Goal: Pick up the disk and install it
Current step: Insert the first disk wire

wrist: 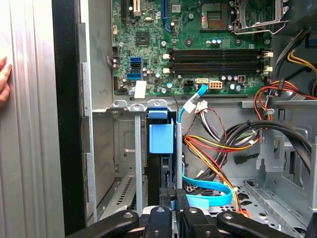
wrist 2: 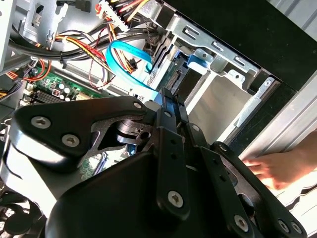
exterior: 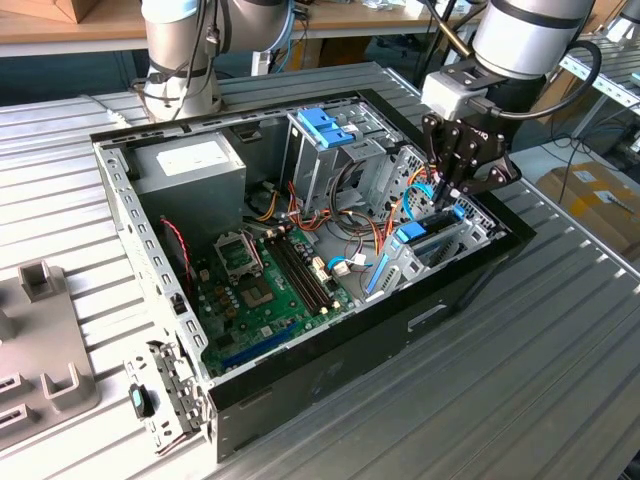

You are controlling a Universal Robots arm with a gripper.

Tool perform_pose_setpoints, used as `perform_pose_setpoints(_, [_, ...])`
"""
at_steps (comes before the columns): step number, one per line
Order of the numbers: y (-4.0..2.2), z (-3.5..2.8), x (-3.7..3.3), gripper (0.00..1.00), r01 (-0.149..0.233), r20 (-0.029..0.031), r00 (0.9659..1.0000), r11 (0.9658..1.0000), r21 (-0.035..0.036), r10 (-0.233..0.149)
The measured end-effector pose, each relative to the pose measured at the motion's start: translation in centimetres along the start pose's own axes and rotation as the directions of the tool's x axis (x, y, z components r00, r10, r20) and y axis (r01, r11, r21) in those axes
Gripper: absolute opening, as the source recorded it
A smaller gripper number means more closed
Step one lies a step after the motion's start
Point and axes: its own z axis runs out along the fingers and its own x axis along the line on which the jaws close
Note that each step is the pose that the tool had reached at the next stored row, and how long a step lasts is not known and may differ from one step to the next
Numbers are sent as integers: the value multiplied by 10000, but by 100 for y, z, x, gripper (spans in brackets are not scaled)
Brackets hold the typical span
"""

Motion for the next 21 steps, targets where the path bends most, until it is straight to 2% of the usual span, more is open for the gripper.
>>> perform_pose_setpoints(14, [1, 4, 31, 16, 1, 1, 10000, 10000, 1, -1])
perform_pose_setpoints(17, [54, 10, 32, 16, -1, 1, 10000, 10000, 32, 1])
perform_pose_setpoints(21, [58, 11, 32, 16, -1, 1, 10000, 10000, 34, 1])
